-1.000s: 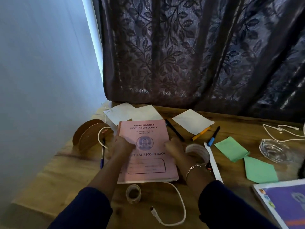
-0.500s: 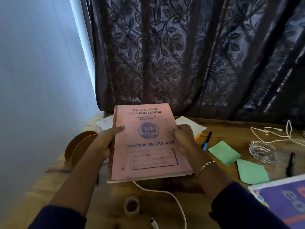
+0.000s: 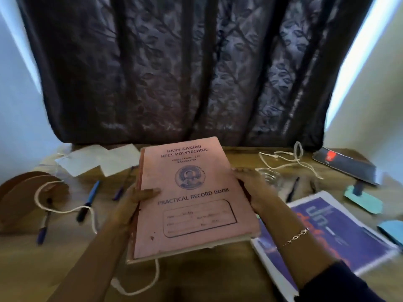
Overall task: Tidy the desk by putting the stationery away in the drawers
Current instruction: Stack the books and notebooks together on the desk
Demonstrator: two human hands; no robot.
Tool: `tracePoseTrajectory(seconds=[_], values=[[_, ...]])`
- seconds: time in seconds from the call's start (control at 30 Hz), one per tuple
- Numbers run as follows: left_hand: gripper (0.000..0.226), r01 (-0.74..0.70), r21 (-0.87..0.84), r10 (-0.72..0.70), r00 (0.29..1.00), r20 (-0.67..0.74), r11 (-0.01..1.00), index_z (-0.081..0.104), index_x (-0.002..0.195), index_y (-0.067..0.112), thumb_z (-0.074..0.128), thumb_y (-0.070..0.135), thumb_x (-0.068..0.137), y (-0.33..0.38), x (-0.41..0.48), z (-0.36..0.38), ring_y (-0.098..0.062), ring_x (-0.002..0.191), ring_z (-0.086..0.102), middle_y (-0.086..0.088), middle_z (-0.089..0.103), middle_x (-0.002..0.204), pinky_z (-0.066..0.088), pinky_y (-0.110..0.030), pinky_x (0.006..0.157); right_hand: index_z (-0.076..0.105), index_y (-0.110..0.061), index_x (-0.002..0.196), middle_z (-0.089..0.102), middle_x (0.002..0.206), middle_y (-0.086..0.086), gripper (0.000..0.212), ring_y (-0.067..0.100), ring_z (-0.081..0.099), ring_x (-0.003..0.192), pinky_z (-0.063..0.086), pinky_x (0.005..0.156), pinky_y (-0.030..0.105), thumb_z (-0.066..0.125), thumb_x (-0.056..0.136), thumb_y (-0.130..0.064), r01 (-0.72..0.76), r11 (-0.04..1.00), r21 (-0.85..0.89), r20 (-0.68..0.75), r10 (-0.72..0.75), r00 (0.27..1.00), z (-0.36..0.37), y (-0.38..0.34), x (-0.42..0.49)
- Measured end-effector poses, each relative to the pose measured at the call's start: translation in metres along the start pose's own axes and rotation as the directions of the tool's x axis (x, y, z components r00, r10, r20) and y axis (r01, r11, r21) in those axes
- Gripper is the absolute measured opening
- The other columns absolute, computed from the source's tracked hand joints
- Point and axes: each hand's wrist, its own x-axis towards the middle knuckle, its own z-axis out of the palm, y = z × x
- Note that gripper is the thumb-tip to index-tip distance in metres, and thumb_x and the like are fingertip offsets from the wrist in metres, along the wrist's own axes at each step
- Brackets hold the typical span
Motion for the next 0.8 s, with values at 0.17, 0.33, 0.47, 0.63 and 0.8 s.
tracePoseTrajectory(seconds=[0.17, 0.33, 0.47, 0.63, 0.8], values=[[0.022, 0.035, -0.008, -0.035, 0.998, 0.058, 0.999, 0.057, 0.103, 0.006, 0.049, -0.002, 0.084, -0.032, 0.004, 0.062, -0.027, 0.059, 0.070, -0.016, 0.072, 0.075, 0.057, -0.036, 0.047, 0.061, -0.011, 0.082, 0.064, 0.057, 0.001, 0.015, 0.014, 0.059, 0.049, 0.046, 0.050, 0.024, 0.052, 0.092, -0.016, -0.041, 0.983, 0.178, -0.125, 0.064, 0.990, -0.093, 0.021, -0.016], [0.032, 0.086, 0.101, -0.096, 0.991, 0.092, 0.991, 0.055, 0.103, -0.004, 0.065, -0.007, 0.073, -0.059, 0.016, 0.109, -0.026, 0.056, 0.069, -0.018, 0.072, 0.075, 0.055, -0.033, 0.044, 0.054, -0.016, 0.080, 0.055, 0.062, 0.004, 0.015, 0.009, 0.052, 0.050, 0.042, 0.049, 0.020, 0.049, 0.093, -0.008, 0.010, 0.963, 0.270, -0.387, 0.099, 0.917, -0.196, 0.045, -0.044], [0.065, 0.160, 0.161, -0.169, 0.984, 0.045, 0.974, 0.052, 0.119, -0.001, 0.073, 0.016, 0.059, -0.083, 0.028, 0.126, -0.025, 0.062, 0.070, -0.025, 0.067, 0.105, 0.059, -0.043, 0.055, 0.060, -0.002, 0.106, 0.059, 0.086, 0.027, 0.022, 0.014, 0.047, 0.049, 0.036, 0.034, 0.013, 0.046, 0.090, 0.001, 0.087, 0.923, 0.374, -0.627, 0.183, 0.757, -0.257, 0.060, -0.071], [0.035, 0.209, 0.078, -0.215, 0.973, 0.082, 0.975, 0.058, 0.106, 0.010, 0.056, 0.006, 0.071, -0.106, 0.026, 0.146, -0.034, 0.068, 0.070, -0.019, 0.071, 0.084, 0.057, -0.041, 0.052, 0.054, -0.002, 0.109, 0.055, 0.114, 0.019, 0.021, 0.028, 0.058, 0.090, 0.046, 0.075, 0.034, 0.045, 0.090, -0.003, -0.048, 0.858, 0.512, -0.556, 0.374, 0.742, -0.274, 0.070, -0.094], [0.027, 0.225, 0.090, -0.221, 0.974, -0.044, 0.970, 0.058, 0.107, 0.007, 0.056, 0.000, 0.082, -0.132, 0.025, 0.159, -0.034, 0.070, 0.069, -0.018, 0.071, 0.084, 0.057, -0.041, 0.054, 0.043, -0.003, 0.130, 0.060, 0.118, 0.015, 0.040, 0.026, 0.057, 0.110, 0.042, 0.089, 0.034, 0.048, 0.090, -0.008, -0.133, 0.818, 0.559, -0.512, 0.467, 0.721, -0.279, 0.070, -0.085]])
